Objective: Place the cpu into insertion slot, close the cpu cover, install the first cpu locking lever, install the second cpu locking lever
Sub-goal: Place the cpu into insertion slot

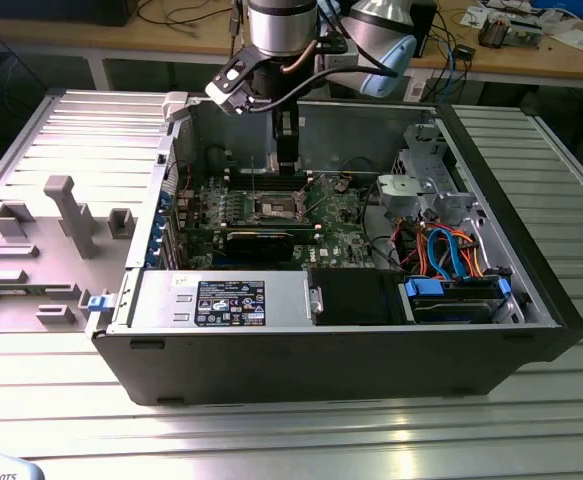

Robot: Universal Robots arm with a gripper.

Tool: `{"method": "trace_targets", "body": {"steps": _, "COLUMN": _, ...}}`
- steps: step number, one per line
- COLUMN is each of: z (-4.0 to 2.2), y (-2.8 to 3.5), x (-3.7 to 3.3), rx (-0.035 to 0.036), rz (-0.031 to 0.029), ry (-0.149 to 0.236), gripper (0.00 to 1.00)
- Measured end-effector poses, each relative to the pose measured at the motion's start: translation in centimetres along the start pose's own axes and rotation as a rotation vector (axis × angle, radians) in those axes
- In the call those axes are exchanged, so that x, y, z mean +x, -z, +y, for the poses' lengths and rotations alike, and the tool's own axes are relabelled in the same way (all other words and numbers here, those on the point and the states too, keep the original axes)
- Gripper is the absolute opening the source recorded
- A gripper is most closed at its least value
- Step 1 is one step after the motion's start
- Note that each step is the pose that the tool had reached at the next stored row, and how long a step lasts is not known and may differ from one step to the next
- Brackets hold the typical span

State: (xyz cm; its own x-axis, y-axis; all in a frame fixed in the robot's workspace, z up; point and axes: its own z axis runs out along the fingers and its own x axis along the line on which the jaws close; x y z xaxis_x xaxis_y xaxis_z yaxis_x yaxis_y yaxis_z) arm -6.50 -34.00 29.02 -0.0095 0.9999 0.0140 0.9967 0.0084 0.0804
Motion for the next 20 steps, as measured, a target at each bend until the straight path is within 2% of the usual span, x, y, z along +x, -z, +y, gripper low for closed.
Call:
{"method": "trace_targets", "body": {"steps": 2, "z": -0.03, "y": -0.44, "x": 0.00, "rx": -0.0001, "rz": 0.0001, "ry": 0.000, "gripper": 0.54}}
{"method": "trace_targets", "body": {"steps": 4, "z": -0.13, "y": -1.18, "x": -0.02, "rx": 0.0000, "rz": 0.0000, "ry": 0.000, "gripper": 0.54}}
{"method": "trace_targets", "body": {"steps": 13, "z": -0.39, "y": -2.99, "x": -0.06, "rx": 0.0000, "rz": 0.0000, "ry": 0.000, "gripper": 0.54}}
{"method": "trace_targets", "body": {"steps": 15, "z": -0.40, "y": -3.21, "x": -0.06, "rx": 0.0001, "rz": -0.0001, "ry": 0.000, "gripper": 0.54}}
{"method": "trace_targets", "body": {"steps": 20, "z": -0.41, "y": -3.23, "x": -0.06, "rx": 0.0000, "rz": 0.0000, "ry": 0.000, "gripper": 0.54}}
